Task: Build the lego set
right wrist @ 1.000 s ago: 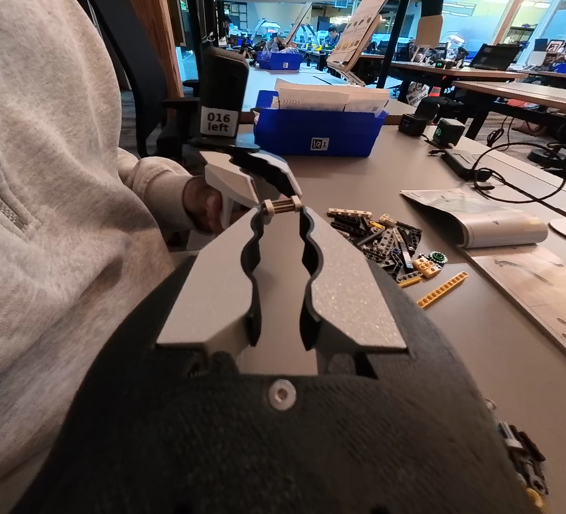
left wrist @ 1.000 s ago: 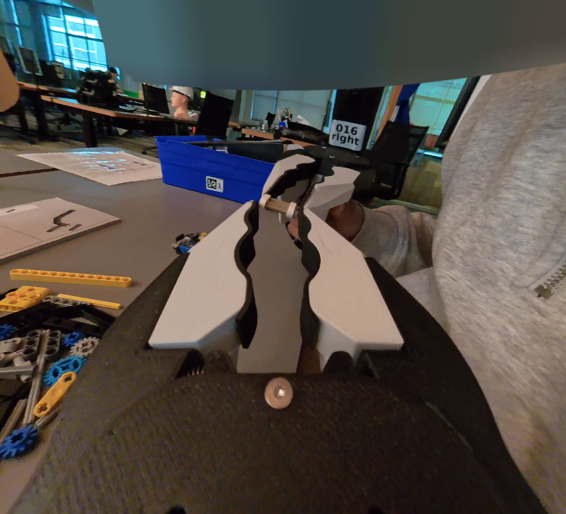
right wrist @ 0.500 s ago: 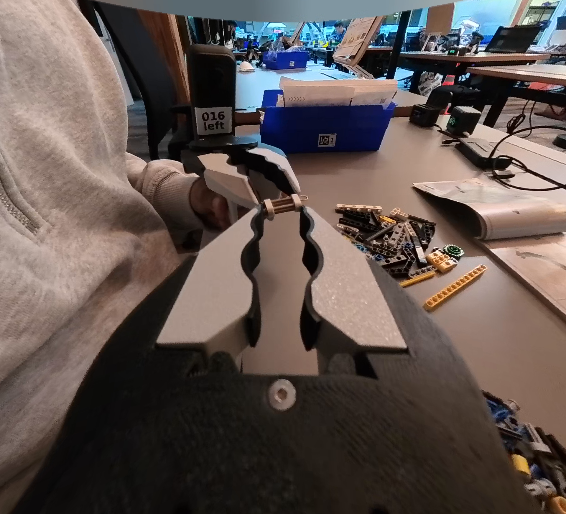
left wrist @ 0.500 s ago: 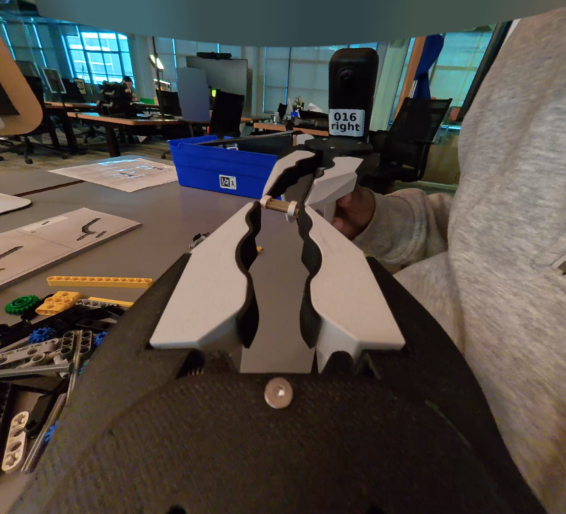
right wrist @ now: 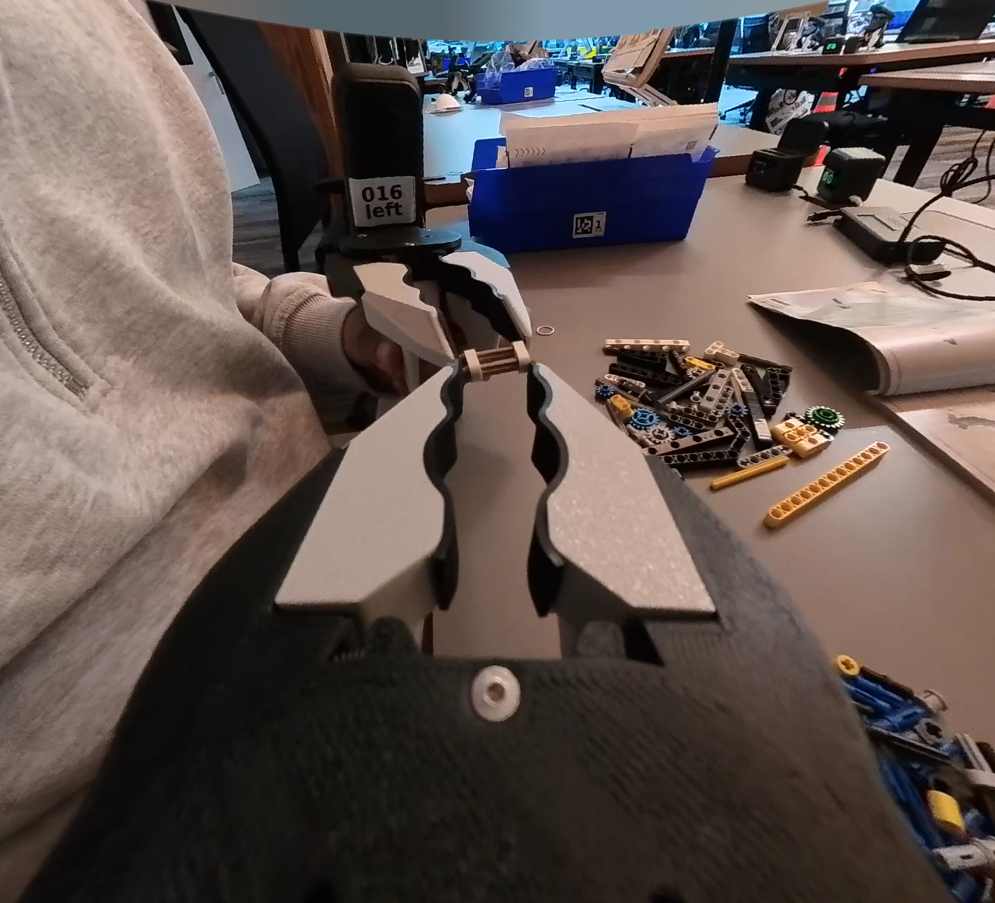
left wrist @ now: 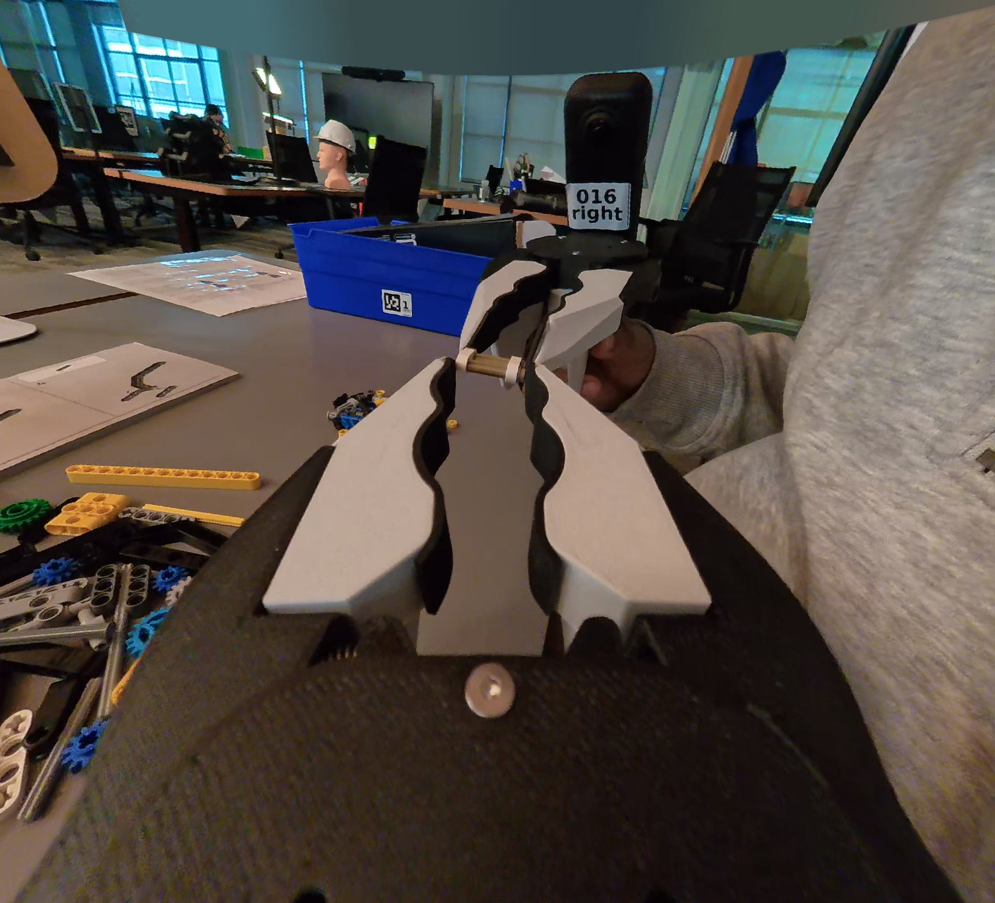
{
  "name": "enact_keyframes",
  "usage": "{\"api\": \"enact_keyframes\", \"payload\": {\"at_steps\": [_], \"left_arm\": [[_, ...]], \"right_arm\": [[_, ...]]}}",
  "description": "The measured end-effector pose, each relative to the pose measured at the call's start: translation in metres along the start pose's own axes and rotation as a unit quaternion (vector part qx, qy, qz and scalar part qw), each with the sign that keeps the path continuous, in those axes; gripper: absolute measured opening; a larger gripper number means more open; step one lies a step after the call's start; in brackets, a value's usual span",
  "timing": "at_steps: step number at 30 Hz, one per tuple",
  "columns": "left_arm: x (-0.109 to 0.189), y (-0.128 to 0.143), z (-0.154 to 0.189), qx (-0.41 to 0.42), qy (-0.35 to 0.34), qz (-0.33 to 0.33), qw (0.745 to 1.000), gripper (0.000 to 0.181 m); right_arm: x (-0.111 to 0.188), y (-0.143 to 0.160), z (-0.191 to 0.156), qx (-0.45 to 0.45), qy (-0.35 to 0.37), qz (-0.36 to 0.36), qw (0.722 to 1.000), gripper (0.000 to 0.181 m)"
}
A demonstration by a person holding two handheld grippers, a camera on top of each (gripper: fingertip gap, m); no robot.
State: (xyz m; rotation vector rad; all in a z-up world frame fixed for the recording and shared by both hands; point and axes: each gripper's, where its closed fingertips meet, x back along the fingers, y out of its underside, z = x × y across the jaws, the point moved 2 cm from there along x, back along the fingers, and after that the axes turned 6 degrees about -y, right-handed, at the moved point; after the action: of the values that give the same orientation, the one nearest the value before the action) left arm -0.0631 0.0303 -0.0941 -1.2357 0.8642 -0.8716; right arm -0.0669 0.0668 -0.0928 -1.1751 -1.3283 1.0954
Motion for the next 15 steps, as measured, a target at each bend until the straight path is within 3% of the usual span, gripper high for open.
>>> {"api": "enact_keyframes", "payload": {"at_steps": [15], "left_arm": [[0.0015, 0.0039, 0.0006, -0.006, 0.009, -0.014, 1.0, 0.024]], "right_arm": [[-0.0017, 0.0041, -0.0014, -0.002, -0.006, -0.013, 1.0, 0.023]]}}
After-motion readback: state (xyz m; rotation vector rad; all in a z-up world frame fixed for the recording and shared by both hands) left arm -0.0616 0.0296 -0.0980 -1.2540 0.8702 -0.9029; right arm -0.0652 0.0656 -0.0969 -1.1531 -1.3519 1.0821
